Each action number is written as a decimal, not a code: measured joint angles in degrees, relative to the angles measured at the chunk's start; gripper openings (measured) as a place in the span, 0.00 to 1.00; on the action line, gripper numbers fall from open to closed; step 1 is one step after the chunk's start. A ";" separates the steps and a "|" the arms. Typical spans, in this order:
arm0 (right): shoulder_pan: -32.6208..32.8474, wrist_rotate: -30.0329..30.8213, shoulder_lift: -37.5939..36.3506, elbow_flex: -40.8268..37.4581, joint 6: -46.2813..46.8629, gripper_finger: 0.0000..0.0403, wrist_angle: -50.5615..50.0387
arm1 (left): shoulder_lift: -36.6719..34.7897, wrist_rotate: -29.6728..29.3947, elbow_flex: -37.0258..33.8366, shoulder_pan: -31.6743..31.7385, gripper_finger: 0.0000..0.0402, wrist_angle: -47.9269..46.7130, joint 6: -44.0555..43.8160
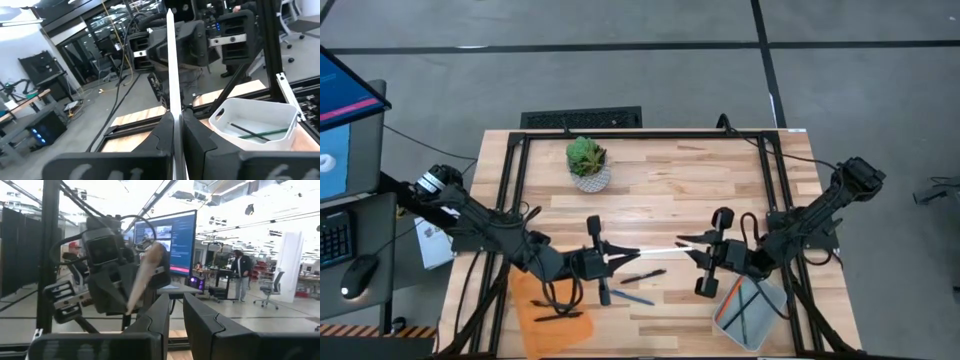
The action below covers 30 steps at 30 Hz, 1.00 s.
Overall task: Sort pens & pencils
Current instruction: Put the white pencil into the gray bin
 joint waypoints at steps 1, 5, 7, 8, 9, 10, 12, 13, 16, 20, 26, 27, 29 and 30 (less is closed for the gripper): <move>0.00 0.13 0.00 0.07 0.17 0.19 -0.02 | 0.00 -0.02 0.00 -0.02 0.00 0.00 0.00; 0.22 -0.29 0.02 0.08 5.13 0.19 -0.02 | 0.00 -0.02 0.00 -0.02 0.00 0.00 0.04; 0.98 -0.39 0.03 0.09 2.19 0.19 0.25 | 0.00 0.11 0.00 -0.01 0.00 -0.01 0.04; 1.37 -1.25 0.04 0.09 0.03 0.19 0.51 | 0.00 0.11 0.00 0.00 0.00 -0.02 0.04; 1.76 -2.66 0.04 0.11 -1.32 0.19 0.65 | 0.00 0.11 0.00 -0.02 0.00 -0.02 0.07; 2.06 -4.31 0.04 0.12 -1.75 0.19 0.61 | 0.00 0.15 0.00 -0.02 0.00 -0.02 0.13; 2.65 -7.22 0.04 0.12 -1.94 0.19 -0.23 | -0.02 0.24 0.00 -0.04 0.00 0.04 0.58; 3.04 -7.58 0.04 0.12 -2.00 0.19 -0.51 | -0.01 0.28 0.00 -0.07 0.00 0.08 0.72; 3.82 -7.58 0.04 0.12 -2.43 0.19 -1.21 | -0.02 0.70 0.00 -0.04 0.00 0.12 0.70; 3.53 -7.58 0.04 0.12 -2.29 0.19 -1.42 | -0.02 2.32 0.00 -0.02 0.00 0.28 0.68; 2.69 -7.56 0.04 0.12 -0.91 0.19 -2.88 | -0.01 2.60 0.00 -0.04 0.00 0.40 0.62; 2.56 -7.49 0.05 0.12 -0.60 0.19 -3.10 | -0.02 2.65 0.00 -0.04 0.00 0.42 0.62; 2.26 -7.44 0.04 0.12 -0.46 0.19 -3.26 | -0.02 2.67 0.00 0.00 0.00 0.42 0.61; 2.25 -7.42 0.04 0.12 -0.45 0.19 -3.30 | -0.02 2.67 0.00 -0.02 0.00 0.42 0.59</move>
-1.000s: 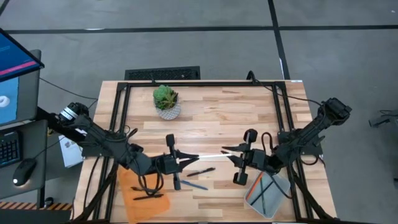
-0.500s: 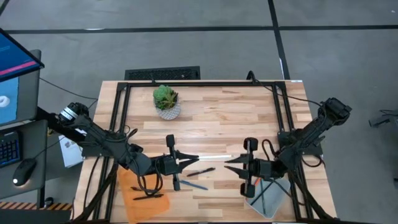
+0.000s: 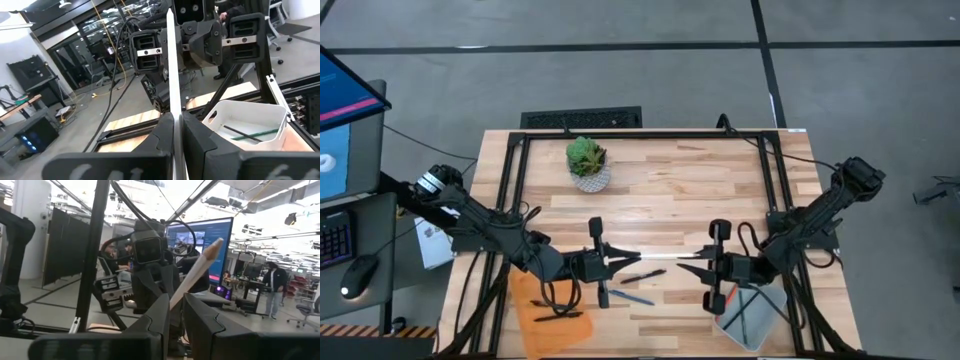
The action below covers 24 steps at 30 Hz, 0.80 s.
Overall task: Sort pens & pencils
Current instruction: Put the white pencil into the gray bin
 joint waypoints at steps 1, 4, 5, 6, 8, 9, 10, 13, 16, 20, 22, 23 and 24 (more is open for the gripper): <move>0.00 0.01 0.02 0.00 0.01 0.19 -0.06 | 0.00 0.02 0.00 0.00 0.00 0.02 0.00; 0.00 0.05 0.01 0.00 -0.01 0.19 0.00 | 0.00 0.02 0.00 0.00 0.00 0.02 -0.22; 0.00 0.03 0.00 0.00 -0.01 0.19 -0.02 | 0.00 0.04 0.00 0.00 0.00 0.02 -0.22; 0.00 0.03 0.02 0.00 -0.03 0.19 0.00 | 0.00 0.04 0.00 0.00 0.00 0.02 -0.22; -0.01 0.08 0.00 0.00 -0.03 0.19 0.00 | 0.00 0.09 0.00 0.00 0.00 0.02 -0.28; -0.19 0.19 0.01 0.00 -0.07 0.19 0.00 | 0.00 0.18 0.00 0.00 0.00 0.02 -0.28; -0.33 0.27 0.02 0.00 -0.08 0.19 0.00 | 0.00 0.26 0.00 0.00 0.00 0.02 -0.31; -1.20 0.29 0.00 0.00 -0.08 0.19 0.02 | 0.00 0.77 0.00 0.00 0.00 0.02 -0.34; -2.33 0.27 0.02 0.00 -0.06 0.19 0.05 | 0.00 2.44 0.00 0.00 0.00 0.04 -0.66; -3.45 -0.01 0.01 0.00 -0.03 0.19 0.09 | 0.00 2.43 0.00 -0.04 0.00 0.04 -0.66; -3.65 -0.08 0.02 0.00 -0.01 0.19 0.30 | 0.00 2.43 0.02 -0.04 0.00 0.04 -0.66; -3.56 -0.10 0.01 0.00 -0.01 0.19 0.47 | 0.00 2.40 0.02 -0.04 0.00 0.04 -0.66; -3.42 -0.13 0.01 0.00 -0.01 0.19 0.54 | 0.00 2.40 0.02 -0.04 0.00 0.03 -0.63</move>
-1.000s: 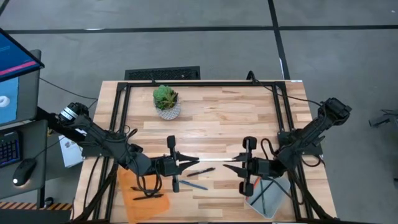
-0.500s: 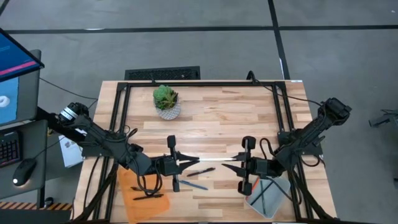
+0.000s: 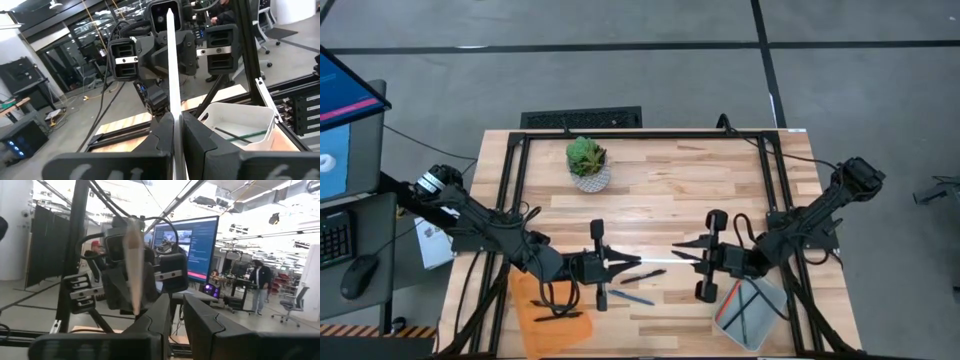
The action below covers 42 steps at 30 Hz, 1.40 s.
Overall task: Sort pens & pencils
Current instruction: Put the white pencil into the gray bin
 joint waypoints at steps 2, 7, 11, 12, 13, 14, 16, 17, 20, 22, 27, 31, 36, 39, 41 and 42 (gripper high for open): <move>0.52 -0.02 0.00 0.00 0.00 0.19 -0.02 | 0.00 0.00 0.00 0.02 0.00 -0.01 0.00; 2.13 -0.06 0.01 0.00 -0.02 0.19 -0.01 | 0.00 0.00 0.00 0.02 0.00 -0.01 0.00; 2.42 -0.08 -0.01 0.00 -0.07 0.19 0.10 | 0.00 0.00 0.00 0.07 0.00 -0.01 0.00; 2.41 -0.08 0.00 0.00 -0.07 0.19 0.24 | 0.00 0.00 0.00 0.07 0.00 -0.01 0.00; 2.41 -0.08 0.00 0.00 -0.04 0.19 0.32 | 0.00 0.00 0.00 0.15 0.00 -0.01 -0.01; 2.39 -0.06 0.00 0.00 -0.04 0.19 0.31 | 0.00 0.00 0.00 0.22 0.00 -0.01 -0.02; 2.41 -0.08 0.01 0.00 -0.07 0.19 0.38 | 0.00 0.00 0.00 0.34 0.00 -0.01 -0.02; 2.41 -0.15 -0.01 0.00 -0.11 0.19 0.54 | 0.00 0.02 0.00 0.47 0.00 -0.01 -0.02; 2.41 -0.30 0.00 0.00 -1.30 0.19 1.72 | 0.00 0.16 0.00 0.85 0.00 -0.01 -0.31; 2.41 -0.28 -0.01 0.04 -1.46 0.19 1.81 | -0.03 0.98 0.02 1.09 0.00 -0.01 -0.62; 2.52 -0.40 0.01 1.70 -1.57 0.19 0.16 | -0.04 2.17 0.04 1.46 0.00 -0.04 -1.07; 2.52 -0.41 0.01 3.66 -1.53 0.19 -3.25 | -0.04 2.38 0.04 1.49 0.00 -0.12 -1.09; 2.52 -0.40 0.01 4.94 -1.54 0.19 -5.02 | -0.04 2.54 0.04 1.51 0.00 -0.12 -1.14; 2.52 -0.41 0.01 4.96 -1.55 0.19 -6.10 | -0.04 2.56 0.04 1.51 0.00 -0.14 -1.16; 2.52 -0.39 0.13 4.96 -1.53 0.19 -6.48 | -0.04 2.56 0.04 1.51 0.00 -0.23 -1.18; 2.52 -0.39 0.27 4.96 -1.55 0.19 -6.24 | -0.04 2.56 0.04 1.51 0.00 -0.23 -1.18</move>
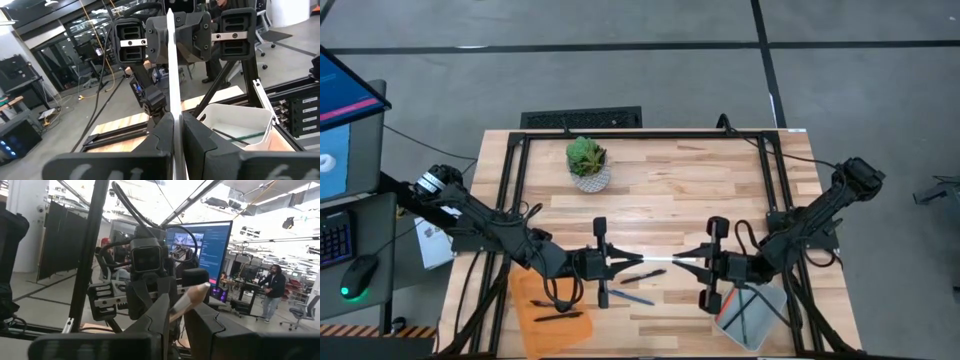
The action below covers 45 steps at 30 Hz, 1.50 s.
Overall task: Sort pens & pencils
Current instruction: Put the white pencil into the gray bin
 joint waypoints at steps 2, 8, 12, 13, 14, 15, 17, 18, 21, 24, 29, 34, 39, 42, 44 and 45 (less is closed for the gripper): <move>0.00 -0.06 0.09 -0.01 -0.01 0.19 0.04 | 0.00 0.00 0.00 0.00 0.00 -0.10 -0.14; -0.09 -0.58 0.10 -0.02 0.05 0.12 0.11 | 0.00 1.04 0.00 0.00 0.00 -0.26 -0.42; -0.02 -0.85 0.10 -0.02 -1.07 0.09 0.02 | 0.00 2.63 0.00 0.04 0.00 -0.26 -0.42; -0.02 -0.83 0.10 -0.02 -1.09 0.09 -0.01 | 0.00 2.56 0.00 0.04 0.00 -0.26 -0.42; -0.02 -0.78 0.10 -0.01 -1.14 0.09 -0.06 | 0.00 2.56 0.00 0.04 0.00 -0.26 -0.42; -0.02 -0.73 0.10 -0.02 -1.20 0.09 -0.11 | 0.00 2.56 0.00 0.04 0.01 -0.27 -0.42; -0.02 -0.69 0.10 -0.02 -1.25 0.09 -0.27 | 0.00 2.56 0.00 0.04 0.01 -0.36 -0.42; -0.02 -0.65 0.10 -0.02 -1.28 0.09 -0.27 | 0.00 2.56 0.00 0.04 0.01 -0.36 -0.42; -0.02 -0.50 0.10 -0.02 -1.31 0.09 -0.29 | 0.00 2.99 0.00 0.04 0.01 -0.50 -0.73; 0.00 -0.43 0.10 -0.02 -1.45 0.09 -0.31 | 0.00 3.87 0.00 0.07 0.05 -0.50 -1.64; 0.00 0.00 0.12 -0.02 -1.51 0.09 -0.32 | 0.00 3.83 0.00 0.09 0.15 -0.50 -2.48; 0.00 0.20 0.12 -0.02 -1.61 0.09 -0.31 | 0.00 4.04 0.00 0.05 0.25 -0.67 -3.06; 0.27 0.79 0.12 -0.02 -1.70 0.09 -0.34 | 0.00 2.18 0.00 -0.04 0.33 -1.71 -3.05; 0.81 1.74 0.12 -0.02 -1.84 0.09 -1.17 | 0.00 -0.87 0.00 -0.11 0.35 -4.72 -3.06; 1.29 3.01 0.12 -0.02 -1.84 0.09 -1.40 | 0.06 -0.99 -0.02 -0.11 0.37 -5.61 -3.31; 1.54 3.82 0.12 -0.02 -1.84 0.09 -1.45 | 0.07 -0.72 -0.02 -0.09 0.37 -5.63 -3.56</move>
